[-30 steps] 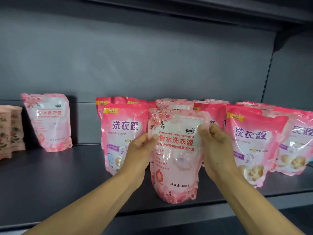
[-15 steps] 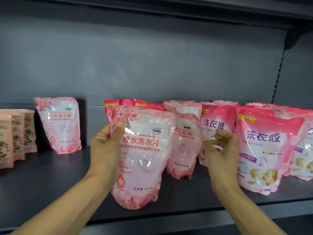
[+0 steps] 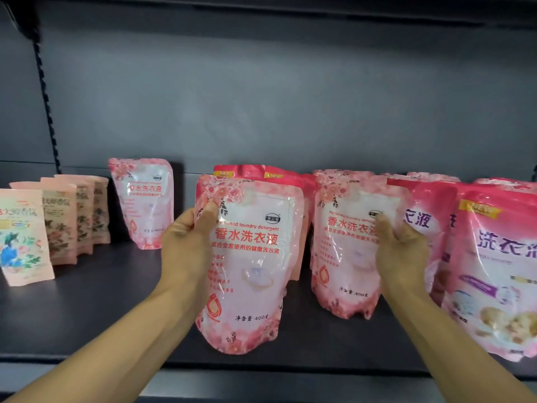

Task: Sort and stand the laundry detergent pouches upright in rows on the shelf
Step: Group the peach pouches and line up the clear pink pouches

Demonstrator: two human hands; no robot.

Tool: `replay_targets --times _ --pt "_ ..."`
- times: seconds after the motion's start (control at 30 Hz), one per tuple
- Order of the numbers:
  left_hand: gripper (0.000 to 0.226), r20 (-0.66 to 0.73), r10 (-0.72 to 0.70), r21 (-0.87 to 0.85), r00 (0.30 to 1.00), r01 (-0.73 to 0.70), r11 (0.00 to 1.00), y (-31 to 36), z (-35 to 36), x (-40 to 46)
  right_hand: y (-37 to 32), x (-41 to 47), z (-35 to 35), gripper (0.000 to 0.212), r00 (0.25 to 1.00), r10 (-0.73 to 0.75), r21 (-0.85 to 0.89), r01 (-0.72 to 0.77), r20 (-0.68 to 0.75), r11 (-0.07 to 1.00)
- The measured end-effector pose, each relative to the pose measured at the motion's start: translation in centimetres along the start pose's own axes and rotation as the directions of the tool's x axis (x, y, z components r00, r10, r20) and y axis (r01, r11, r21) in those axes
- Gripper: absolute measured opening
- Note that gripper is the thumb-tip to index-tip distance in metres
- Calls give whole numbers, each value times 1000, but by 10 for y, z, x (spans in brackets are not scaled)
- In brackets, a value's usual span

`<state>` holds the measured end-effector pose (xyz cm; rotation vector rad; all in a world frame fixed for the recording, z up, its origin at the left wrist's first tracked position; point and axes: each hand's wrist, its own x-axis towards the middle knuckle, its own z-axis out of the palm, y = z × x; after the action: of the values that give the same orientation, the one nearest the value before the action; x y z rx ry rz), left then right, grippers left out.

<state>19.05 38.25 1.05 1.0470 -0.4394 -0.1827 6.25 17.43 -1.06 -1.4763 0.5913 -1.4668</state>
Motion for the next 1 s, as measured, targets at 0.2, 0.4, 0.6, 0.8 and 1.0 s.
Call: replay_targets --times 0.2,0.4,0.6,0.8,1.0 --pt "25 6 38 39 999 -38 999 9 -7 -6 -36 -23 -21 20 998 52 137 -54 16 989" --pt "25 -19 39 1 999 -39 999 28 -30 -1 -71 -53 -12 18 993 73 171 -88 94 981" --pt "17 -63 58 -24 996 -60 998 49 -86 27 -86 -86 45 21 982 103 151 -127 161 980" --pt "16 -55 33 -56 998 -36 998 61 -149 74 -82 -110 130 22 991 118 102 -124 63 987" --pt "18 -18 -5 -97 1000 3 995 64 -187 113 -64 -122 198 31 991 58 4 -58 -123 998"
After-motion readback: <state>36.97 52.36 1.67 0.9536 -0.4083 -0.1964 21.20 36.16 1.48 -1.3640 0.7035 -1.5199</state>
